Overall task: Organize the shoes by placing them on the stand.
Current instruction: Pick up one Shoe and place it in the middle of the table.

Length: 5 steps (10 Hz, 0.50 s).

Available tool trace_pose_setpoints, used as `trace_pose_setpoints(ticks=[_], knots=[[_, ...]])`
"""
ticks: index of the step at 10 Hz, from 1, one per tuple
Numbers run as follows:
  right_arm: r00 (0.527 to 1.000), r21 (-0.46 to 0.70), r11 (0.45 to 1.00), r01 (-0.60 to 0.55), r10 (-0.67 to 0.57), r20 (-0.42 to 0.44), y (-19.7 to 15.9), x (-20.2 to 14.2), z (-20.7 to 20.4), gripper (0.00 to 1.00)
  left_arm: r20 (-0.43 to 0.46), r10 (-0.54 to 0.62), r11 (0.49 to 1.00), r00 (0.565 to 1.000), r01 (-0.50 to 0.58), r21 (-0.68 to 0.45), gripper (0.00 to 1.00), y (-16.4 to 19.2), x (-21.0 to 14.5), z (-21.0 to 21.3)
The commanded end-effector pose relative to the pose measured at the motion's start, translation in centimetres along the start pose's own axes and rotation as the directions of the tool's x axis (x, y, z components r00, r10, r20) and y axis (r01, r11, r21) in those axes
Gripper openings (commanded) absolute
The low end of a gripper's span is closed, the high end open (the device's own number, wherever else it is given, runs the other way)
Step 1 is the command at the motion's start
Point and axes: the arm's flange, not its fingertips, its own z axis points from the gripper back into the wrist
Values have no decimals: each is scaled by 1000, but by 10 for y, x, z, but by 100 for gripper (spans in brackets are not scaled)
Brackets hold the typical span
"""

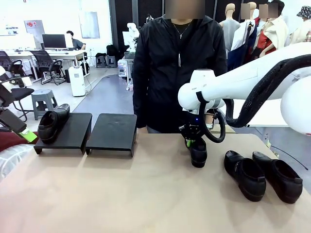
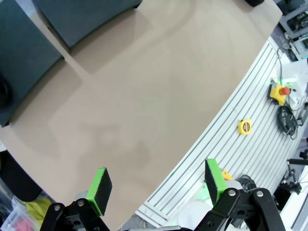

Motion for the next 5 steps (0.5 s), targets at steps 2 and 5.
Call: trace_pose_setpoints(ticks=[2,5], knots=[[998,67,997,42,-38,-56,-15,-52,41,0,24,18,1000,1000,-18,-7,100,-1,1,-2],[998,133,990,57,-52,-43,-25,-185,60,0,24,18,1000,1000,-18,-7,100,-1,1,-2]])
